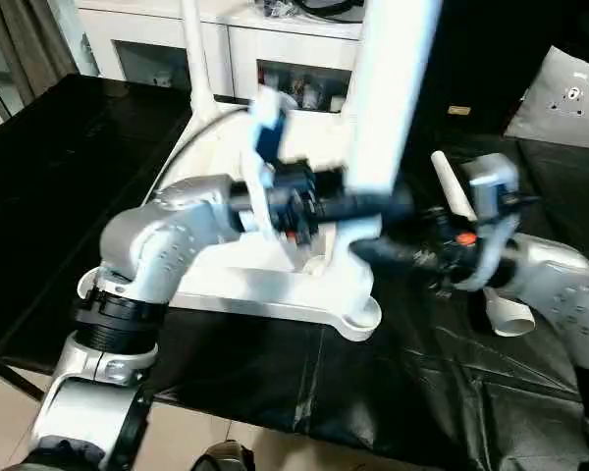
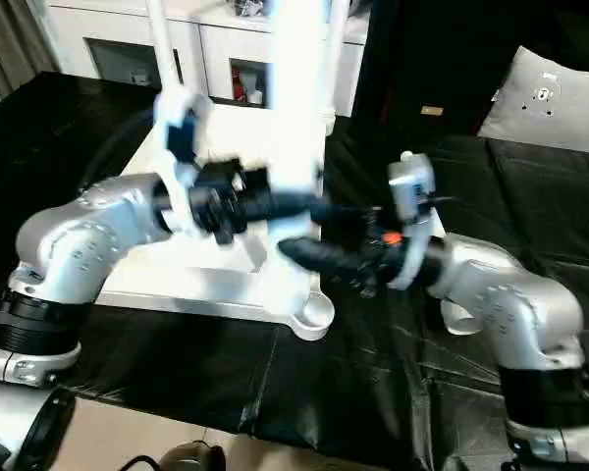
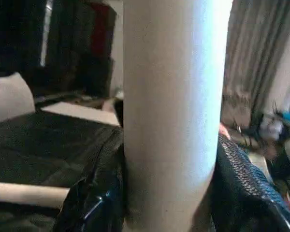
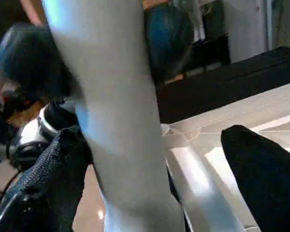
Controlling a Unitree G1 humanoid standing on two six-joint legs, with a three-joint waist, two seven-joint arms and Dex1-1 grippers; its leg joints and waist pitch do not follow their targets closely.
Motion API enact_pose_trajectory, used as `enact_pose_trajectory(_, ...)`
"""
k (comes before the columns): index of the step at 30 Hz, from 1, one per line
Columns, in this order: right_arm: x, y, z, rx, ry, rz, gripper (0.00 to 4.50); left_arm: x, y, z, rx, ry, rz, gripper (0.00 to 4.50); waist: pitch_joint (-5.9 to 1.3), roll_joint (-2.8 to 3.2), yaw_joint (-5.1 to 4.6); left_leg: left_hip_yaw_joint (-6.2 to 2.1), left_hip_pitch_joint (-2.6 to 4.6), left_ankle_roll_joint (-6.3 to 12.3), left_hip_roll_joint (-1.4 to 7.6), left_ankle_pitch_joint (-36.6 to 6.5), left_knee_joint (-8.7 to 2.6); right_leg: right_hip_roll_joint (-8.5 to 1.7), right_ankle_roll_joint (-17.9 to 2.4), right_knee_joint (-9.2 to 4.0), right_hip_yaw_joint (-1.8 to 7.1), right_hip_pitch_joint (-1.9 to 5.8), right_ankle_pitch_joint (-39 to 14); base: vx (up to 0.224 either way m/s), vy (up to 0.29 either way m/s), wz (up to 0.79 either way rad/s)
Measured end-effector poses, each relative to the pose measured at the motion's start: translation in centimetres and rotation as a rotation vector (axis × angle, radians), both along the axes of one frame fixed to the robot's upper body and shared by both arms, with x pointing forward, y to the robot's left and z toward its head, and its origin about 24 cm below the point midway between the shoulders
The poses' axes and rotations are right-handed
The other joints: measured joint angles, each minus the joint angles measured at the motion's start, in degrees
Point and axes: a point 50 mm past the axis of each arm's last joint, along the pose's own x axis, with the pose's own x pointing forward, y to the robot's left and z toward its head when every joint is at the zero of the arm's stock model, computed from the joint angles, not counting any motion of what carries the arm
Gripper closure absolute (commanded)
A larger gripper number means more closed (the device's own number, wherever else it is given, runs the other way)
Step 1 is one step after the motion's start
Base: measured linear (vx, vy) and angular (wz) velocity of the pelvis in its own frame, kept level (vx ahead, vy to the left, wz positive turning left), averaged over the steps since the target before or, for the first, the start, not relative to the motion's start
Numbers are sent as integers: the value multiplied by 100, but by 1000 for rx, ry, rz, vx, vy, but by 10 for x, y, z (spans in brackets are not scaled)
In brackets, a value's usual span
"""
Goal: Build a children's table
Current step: Pick table leg
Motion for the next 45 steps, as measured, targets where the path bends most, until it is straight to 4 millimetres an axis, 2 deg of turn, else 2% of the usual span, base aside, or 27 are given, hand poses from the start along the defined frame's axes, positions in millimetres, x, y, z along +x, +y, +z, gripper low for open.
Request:
enact_pose_trajectory(4,-2,2,-3,-44,-10,71,0,-3,-9,-5,51,-35,-42,261,0,0,45,3,-1,0,1,0,2,-1,0,0,0,1,0,0,0,0)
enact_pose_trajectory(5,-3,3,-5,-60,-4,98,28,-3,-11,-4,51,-45,-48,261,0,0,54,4,-1,0,2,0,2,-1,0,1,-1,1,0,0,0,0)
enact_pose_trajectory(7,-4,4,-8,-87,-2,120,35,-2,-13,0,45,-63,-52,261,0,-1,77,4,-1,1,4,1,4,-1,0,3,-2,1,0,0,0,0)
enact_pose_trajectory(8,-5,5,-10,-93,-1,135,54,-2,-14,2,39,-70,-54,261,0,0,98,5,0,2,4,1,4,-1,0,3,-1,1,0,0,0,0)
enact_pose_trajectory(9,-5,6,-10,-95,0,142,54,-2,-15,2,35,-73,-57,261,0,0,102,6,0,2,4,1,4,-1,0,4,0,1,0,0,0,0)
enact_pose_trajectory(10,-4,6,-11,-99,3,145,78,-2,-16,2,32,-74,-60,261,0,-2,104,7,0,2,5,1,5,0,0,5,-1,0,0,0,0,0)
enact_pose_trajectory(13,-3,6,-12,-111,5,147,100,-2,-16,2,32,-77,-63,261,0,-2,122,7,0,6,7,4,7,0,0,7,-3,0,0,0,0,0)
enact_pose_trajectory(28,-1,9,-13,-107,-5,176,215,-1,-17,0,38,-77,-60,261,0,-4,134,9,-3,11,8,6,14,-1,-1,9,-4,1,1,0,0,0)
enact_pose_trajectory(35,-1,9,-15,-128,-11,163,235,2,-16,-3,43,-39,-28,262,0,-3,131,10,-3,13,9,7,15,-1,-1,10,-4,0,1,0,0,0)
enact_pose_trajectory(36,-1,9,-15,-128,-7,160,236,2,-15,-4,39,-32,-22,227,0,-3,132,10,-4,13,9,7,14,-1,-1,10,-5,0,1,0,0,0)
enact_pose_trajectory(38,-1,9,-16,-126,3,159,241,2,-15,-5,38,-24,-9,189,0,-3,134,9,-3,13,10,7,15,0,-1,10,-7,1,1,0,0,0)
enact_pose_trajectory(40,-2,11,-17,-116,11,159,242,3,-15,-5,43,-11,0,182,-1,-3,133,9,-3,13,11,7,15,0,-1,10,-7,1,1,0,0,0)
enact_pose_trajectory(42,-3,12,-20,-104,24,156,254,1,-15,-7,43,0,7,151,-1,-2,136,9,-4,13,11,7,15,-1,-2,9,-6,1,1,0,0,0)
enact_pose_trajectory(45,-4,16,-25,-72,25,131,256,-2,-16,-11,8,29,18,144,-1,-1,135,10,-6,14,12,6,18,-1,-2,9,-7,1,1,0,0,0)
